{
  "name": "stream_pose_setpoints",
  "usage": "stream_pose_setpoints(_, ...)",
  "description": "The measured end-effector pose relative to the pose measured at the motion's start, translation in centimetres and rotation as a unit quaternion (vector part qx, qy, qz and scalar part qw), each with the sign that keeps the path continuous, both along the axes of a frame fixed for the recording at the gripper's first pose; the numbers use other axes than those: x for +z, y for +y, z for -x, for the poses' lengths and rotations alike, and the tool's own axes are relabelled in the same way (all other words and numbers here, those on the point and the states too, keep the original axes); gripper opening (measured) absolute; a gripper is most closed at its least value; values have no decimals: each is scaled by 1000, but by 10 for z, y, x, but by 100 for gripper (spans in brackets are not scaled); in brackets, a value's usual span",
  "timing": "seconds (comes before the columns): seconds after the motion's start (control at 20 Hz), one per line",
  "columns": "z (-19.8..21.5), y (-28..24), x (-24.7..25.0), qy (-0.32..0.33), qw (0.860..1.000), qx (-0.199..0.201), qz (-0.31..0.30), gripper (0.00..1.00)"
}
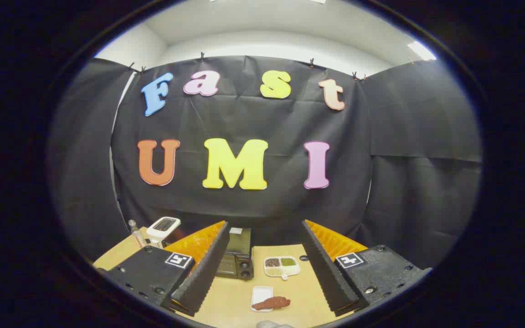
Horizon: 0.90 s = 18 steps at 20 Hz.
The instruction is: Open the toaster oven, put the food inside, and close the toaster oven door.
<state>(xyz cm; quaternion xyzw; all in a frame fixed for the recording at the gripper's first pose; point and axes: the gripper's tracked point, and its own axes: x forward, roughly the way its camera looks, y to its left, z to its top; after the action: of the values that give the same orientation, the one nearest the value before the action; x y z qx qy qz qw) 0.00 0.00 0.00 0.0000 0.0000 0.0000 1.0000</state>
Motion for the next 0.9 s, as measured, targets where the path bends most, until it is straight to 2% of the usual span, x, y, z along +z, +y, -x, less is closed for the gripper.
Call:
stream_pose_setpoints(0.3, -6, 6, -7, 10, 1000, -12, 4, 99)
stream_pose_setpoints(0.9, -18, 27, -10, 1, 1000, -5, 20, 99)
